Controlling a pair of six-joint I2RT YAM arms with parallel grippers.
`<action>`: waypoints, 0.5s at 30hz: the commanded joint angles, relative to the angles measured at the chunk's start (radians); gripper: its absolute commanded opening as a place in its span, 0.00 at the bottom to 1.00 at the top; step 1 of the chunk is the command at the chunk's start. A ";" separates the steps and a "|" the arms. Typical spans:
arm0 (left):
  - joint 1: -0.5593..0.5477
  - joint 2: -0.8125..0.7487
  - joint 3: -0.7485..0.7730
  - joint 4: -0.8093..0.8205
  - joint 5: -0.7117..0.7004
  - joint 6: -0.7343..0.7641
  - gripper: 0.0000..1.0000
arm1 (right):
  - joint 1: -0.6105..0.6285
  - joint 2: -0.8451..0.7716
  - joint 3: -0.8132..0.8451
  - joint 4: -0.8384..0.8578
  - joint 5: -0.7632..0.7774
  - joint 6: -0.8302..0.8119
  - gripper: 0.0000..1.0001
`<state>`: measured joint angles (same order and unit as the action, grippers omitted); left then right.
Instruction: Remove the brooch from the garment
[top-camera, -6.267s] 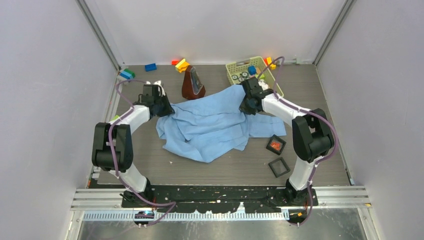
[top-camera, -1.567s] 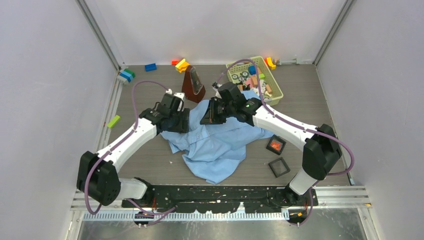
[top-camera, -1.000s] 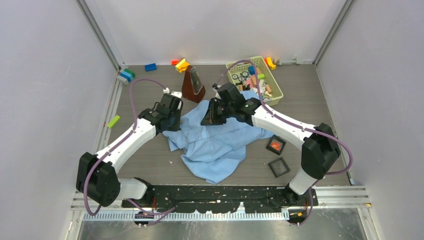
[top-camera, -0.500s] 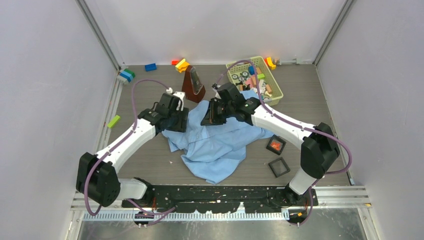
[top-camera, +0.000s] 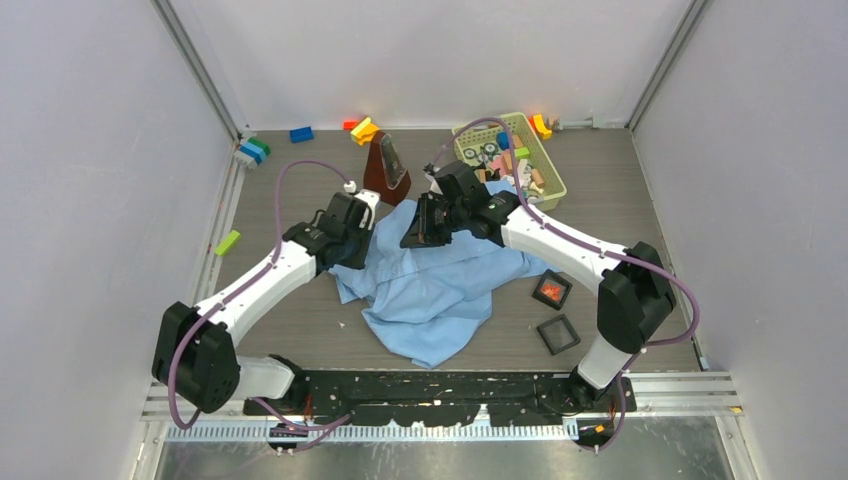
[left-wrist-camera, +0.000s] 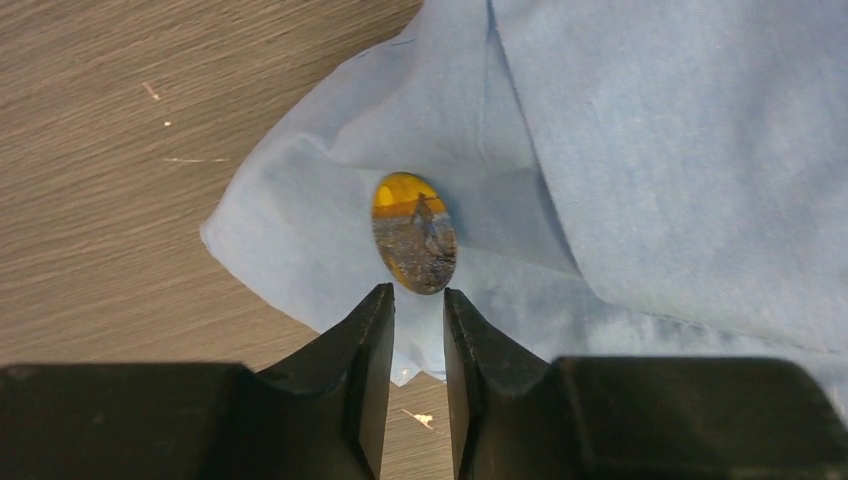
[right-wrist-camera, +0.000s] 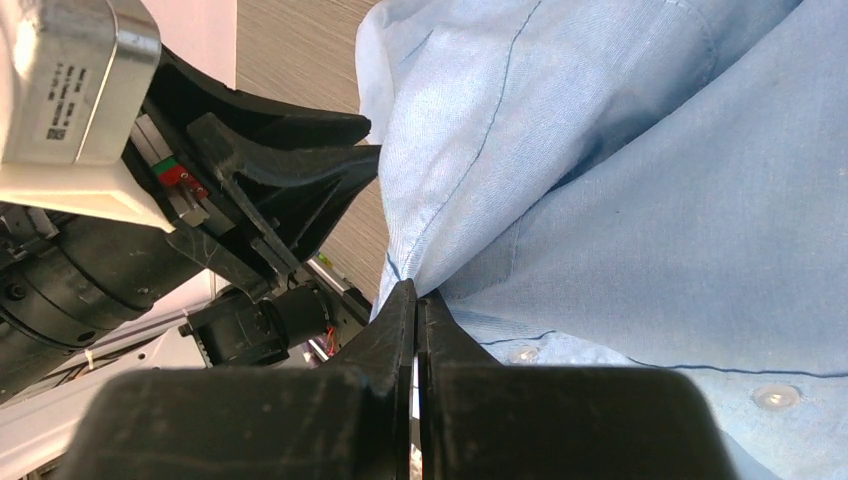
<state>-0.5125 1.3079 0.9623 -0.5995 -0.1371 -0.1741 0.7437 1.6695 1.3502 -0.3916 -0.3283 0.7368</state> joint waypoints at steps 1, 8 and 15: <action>-0.001 0.011 0.016 0.038 -0.076 0.007 0.27 | -0.001 0.002 0.044 0.016 -0.028 0.007 0.00; -0.001 0.026 0.016 0.052 -0.058 0.013 0.47 | -0.004 0.001 0.049 0.016 -0.034 0.009 0.01; -0.001 0.039 0.013 0.073 -0.016 0.033 0.47 | -0.007 0.004 0.049 0.017 -0.039 0.010 0.00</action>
<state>-0.5125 1.3342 0.9623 -0.5713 -0.1783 -0.1680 0.7414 1.6718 1.3506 -0.3916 -0.3416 0.7372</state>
